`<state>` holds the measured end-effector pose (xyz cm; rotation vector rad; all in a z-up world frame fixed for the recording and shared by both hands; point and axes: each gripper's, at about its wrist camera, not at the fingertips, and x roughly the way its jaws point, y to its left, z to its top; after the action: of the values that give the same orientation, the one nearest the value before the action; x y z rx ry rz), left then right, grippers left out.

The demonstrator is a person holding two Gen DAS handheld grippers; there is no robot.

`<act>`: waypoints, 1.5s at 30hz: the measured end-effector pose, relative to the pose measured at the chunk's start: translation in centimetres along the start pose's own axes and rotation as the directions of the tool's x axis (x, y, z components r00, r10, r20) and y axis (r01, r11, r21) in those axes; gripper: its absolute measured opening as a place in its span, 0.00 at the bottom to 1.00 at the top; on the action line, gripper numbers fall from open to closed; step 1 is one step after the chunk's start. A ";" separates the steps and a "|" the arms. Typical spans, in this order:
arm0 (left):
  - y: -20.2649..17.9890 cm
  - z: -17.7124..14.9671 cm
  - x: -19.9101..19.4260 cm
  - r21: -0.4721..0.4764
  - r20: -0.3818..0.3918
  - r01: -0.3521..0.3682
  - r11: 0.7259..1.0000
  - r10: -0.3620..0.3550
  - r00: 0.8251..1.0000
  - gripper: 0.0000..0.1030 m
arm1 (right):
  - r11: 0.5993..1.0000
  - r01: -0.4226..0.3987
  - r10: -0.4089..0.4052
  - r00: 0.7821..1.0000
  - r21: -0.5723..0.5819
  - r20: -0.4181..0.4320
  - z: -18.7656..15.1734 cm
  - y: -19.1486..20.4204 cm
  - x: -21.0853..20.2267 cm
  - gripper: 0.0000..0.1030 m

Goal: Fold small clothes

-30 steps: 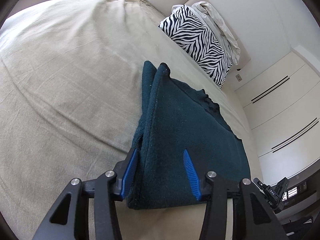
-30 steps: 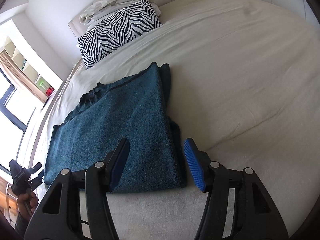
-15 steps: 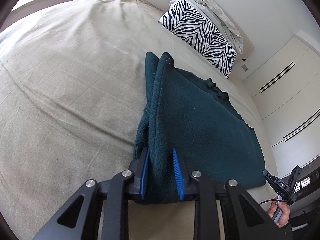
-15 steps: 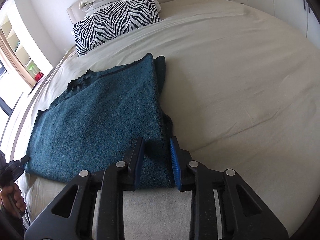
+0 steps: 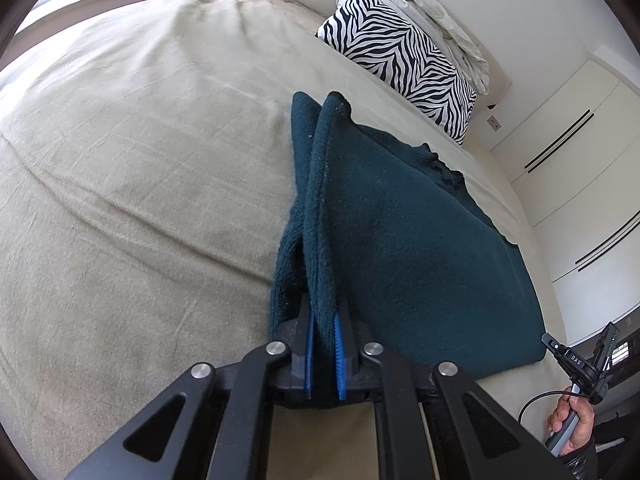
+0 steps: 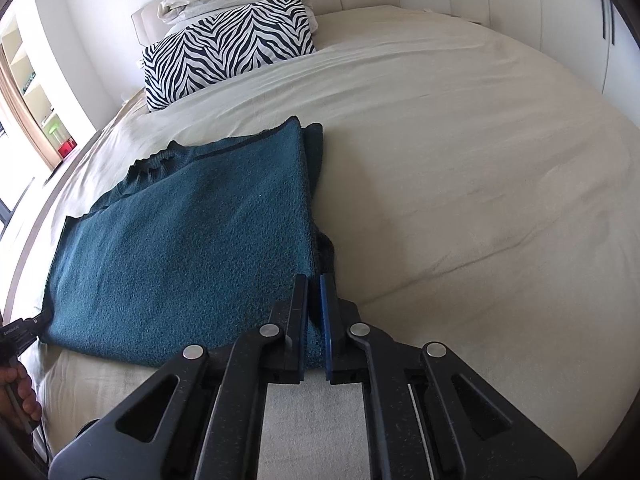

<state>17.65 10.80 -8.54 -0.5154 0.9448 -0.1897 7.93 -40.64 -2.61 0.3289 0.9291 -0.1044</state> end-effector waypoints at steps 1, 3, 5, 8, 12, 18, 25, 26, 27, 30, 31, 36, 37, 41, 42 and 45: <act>0.1 0.0 0.0 0.001 0.000 0.001 1.000 -0.001 1.000 0.10 | 1.000 -0.004 0.004 1.000 0.011 -0.004 -0.2 -0.2 0.1 0.04; 0.2 -0.2 0.0 0.000 -0.002 0.005 1.000 -0.005 1.000 0.09 | 0.999 -0.011 0.011 1.000 0.032 -0.008 -0.7 -0.7 0.2 0.04; 0.4 -0.4 0.0 0.001 -0.004 0.007 1.000 -0.007 1.000 0.09 | 0.999 -0.018 0.019 1.000 0.051 -0.013 -1.2 -1.2 0.5 0.04; 0.6 -0.7 -0.1 0.001 -0.005 0.011 1.000 -0.011 1.000 0.09 | 0.996 -0.038 0.040 0.999 0.076 -0.016 -1.5 -1.6 1.0 0.04; 0.9 -1.0 -0.2 -0.018 -0.006 0.024 1.000 -0.024 1.000 0.09 | 0.996 -0.049 0.051 0.998 0.081 -0.027 -1.6 -1.9 1.6 0.05; 1.1 -1.4 -0.5 -0.032 0.002 0.028 0.999 -0.028 1.000 0.09 | 0.995 -0.062 0.065 0.997 0.081 -0.033 -1.8 -1.9 1.8 0.06; 1.4 -1.3 -0.6 -0.056 0.001 0.038 0.998 -0.038 0.999 0.12 | 0.995 -0.055 0.058 0.998 0.088 -0.037 -1.6 -1.9 1.4 0.11; 1.5 -1.2 -0.7 -0.069 0.002 0.049 0.996 -0.049 0.999 0.12 | 0.994 -0.051 0.054 0.998 0.100 -0.032 -1.5 -2.0 1.1 0.14; 1.7 -1.1 -1.1 -0.081 0.006 0.053 0.995 -0.053 0.999 0.13 | 0.993 -0.048 0.051 0.999 0.109 -0.018 -1.3 -2.1 0.6 0.21; 1.3 -0.8 -2.7 -0.091 0.034 0.022 0.996 -0.019 0.999 0.20 | 0.992 -0.030 0.024 0.998 0.124 0.056 -0.6 -1.9 -1.3 0.54; 0.8 -0.5 -3.5 -0.075 0.059 0.000 0.997 0.005 0.998 0.24 | 0.990 -0.048 0.036 0.995 0.129 0.092 -0.2 -1.8 -2.0 0.61; -4.1 2.2 -4.6 0.089 0.146 -0.095 0.992 0.081 0.986 0.44 | 0.988 -0.136 0.128 0.987 0.078 0.099 2.7 1.6 -2.1 0.61; -5.6 2.9 -3.9 0.146 0.148 -0.110 0.983 0.088 0.985 0.45 | 0.974 -0.209 0.204 0.976 0.081 0.075 3.4 2.6 -1.5 0.61; -10.6 5.7 0.6 0.319 0.162 -0.192 0.928 0.146 0.976 0.51 | 0.917 -0.395 0.396 0.918 0.055 -0.003 6.3 8.2 2.2 0.61; -11.3 6.4 1.9 0.334 0.163 -0.208 0.919 0.161 0.973 0.52 | 0.904 -0.423 0.425 0.905 0.059 -0.025 6.9 9.5 3.4 0.61; -12.5 8.1 5.4 0.380 0.198 -0.301 0.875 0.241 0.950 0.52 | 0.864 -0.495 0.502 0.860 0.088 -0.088 8.1 13.4 7.3 0.61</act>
<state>28.19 0.75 -2.30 -0.0064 0.7963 -0.0873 21.57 -30.26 -0.81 0.6310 0.9223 0.3689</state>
